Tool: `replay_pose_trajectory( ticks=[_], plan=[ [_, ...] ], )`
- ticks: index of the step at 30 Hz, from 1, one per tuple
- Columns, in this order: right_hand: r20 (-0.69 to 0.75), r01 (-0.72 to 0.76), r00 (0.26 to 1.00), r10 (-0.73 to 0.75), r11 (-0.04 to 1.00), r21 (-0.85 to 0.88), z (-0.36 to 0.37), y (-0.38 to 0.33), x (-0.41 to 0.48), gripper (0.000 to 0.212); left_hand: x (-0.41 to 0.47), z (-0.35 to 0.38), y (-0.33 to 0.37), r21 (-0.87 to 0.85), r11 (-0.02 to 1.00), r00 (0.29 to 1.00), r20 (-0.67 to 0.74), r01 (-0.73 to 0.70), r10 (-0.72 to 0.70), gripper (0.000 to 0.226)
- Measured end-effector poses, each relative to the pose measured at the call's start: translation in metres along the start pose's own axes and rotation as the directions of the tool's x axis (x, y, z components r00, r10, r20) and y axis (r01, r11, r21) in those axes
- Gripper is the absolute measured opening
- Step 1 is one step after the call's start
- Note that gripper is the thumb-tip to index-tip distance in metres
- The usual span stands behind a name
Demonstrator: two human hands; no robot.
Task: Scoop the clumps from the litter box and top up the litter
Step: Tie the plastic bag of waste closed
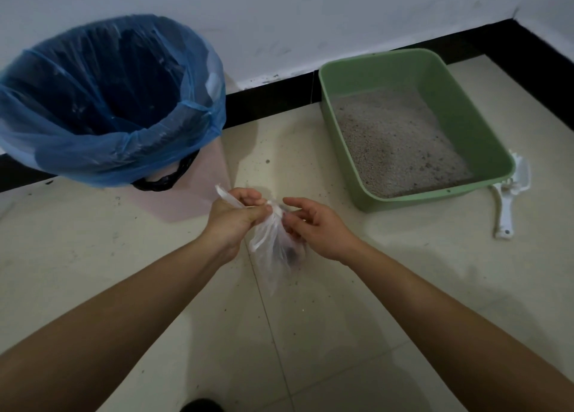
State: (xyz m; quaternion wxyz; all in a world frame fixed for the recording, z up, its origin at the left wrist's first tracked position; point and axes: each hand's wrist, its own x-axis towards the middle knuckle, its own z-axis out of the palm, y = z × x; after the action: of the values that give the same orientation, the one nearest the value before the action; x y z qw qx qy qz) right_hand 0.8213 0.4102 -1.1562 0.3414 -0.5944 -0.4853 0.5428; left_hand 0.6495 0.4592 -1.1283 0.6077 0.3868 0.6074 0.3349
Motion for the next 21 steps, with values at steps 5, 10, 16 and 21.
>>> replay_pose_trajectory(
  ticks=[5, 10, 16, 21],
  plan=[
    [-0.031, 0.042, 0.999, -0.044, 0.998, -0.056, -0.01, 0.0, 0.001, 0.031, -0.002, -0.004, -0.001, 0.025, 0.999, 0.998, 0.066, -0.026, 0.025, 0.03],
    [0.005, 0.046, 0.999, -0.046, 0.999, -0.001, -0.018, -0.012, 0.002, 0.034, -0.007, -0.001, 0.005, 0.048, 0.995, 0.986, 0.144, -0.087, 0.08, 0.027],
    [-0.078, 0.177, 0.976, -0.205, 0.947, -0.269, -0.031, -0.019, 0.006, 0.013, -0.014, 0.002, 0.01, 0.032, 0.994, 0.979, 0.18, -0.104, 0.097, 0.029],
    [0.118, 0.375, 0.87, -0.479, 0.488, -0.788, -0.049, -0.032, 0.001, 0.025, -0.016, 0.0, 0.013, 0.069, 0.986, 0.969, 0.204, -0.155, 0.138, 0.019]
  ],
)
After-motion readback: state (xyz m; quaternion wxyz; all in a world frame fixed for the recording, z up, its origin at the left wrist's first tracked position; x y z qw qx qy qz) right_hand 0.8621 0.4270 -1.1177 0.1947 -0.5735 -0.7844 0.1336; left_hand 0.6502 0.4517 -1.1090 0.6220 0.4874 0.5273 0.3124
